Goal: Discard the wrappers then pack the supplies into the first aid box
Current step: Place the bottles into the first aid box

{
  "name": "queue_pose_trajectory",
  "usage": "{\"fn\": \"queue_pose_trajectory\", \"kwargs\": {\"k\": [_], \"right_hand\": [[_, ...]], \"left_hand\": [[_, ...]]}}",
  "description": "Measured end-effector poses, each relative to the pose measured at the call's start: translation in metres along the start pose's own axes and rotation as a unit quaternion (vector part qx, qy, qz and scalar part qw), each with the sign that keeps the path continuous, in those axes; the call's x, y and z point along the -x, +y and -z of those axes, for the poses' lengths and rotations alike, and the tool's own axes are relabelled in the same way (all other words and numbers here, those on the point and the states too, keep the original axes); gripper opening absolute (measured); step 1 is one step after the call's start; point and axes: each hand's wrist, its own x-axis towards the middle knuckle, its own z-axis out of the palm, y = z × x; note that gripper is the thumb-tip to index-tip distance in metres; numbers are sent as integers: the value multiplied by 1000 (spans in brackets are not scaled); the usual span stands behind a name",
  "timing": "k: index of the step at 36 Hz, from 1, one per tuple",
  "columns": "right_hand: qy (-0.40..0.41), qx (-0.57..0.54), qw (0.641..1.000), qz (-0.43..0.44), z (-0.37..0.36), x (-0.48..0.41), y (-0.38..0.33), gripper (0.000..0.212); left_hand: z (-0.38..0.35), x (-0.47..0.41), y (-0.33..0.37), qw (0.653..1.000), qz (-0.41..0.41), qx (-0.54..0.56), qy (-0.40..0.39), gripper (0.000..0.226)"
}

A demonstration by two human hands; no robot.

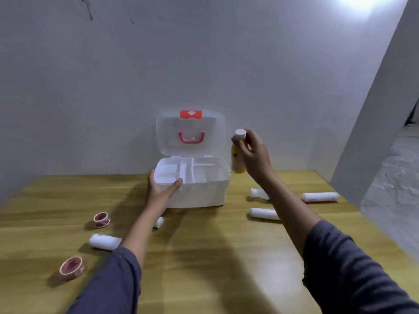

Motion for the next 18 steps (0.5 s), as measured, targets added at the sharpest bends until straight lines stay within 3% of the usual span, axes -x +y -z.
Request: {"fn": "queue_pose_trajectory", "kwargs": {"k": [5,12,18], "right_hand": [[-86,-43,995,12,-45,-4,-5,17],[-183,79,980,-25,-77,5,27,31],[-236,160,958,21,-77,8,33,30]], "left_hand": [[1,-1,0,1000,-9,9,-12,95],[2,4,-1,1000,0,-5,-13,91],[2,2,-4,1000,3,-18,-6,94]]}}
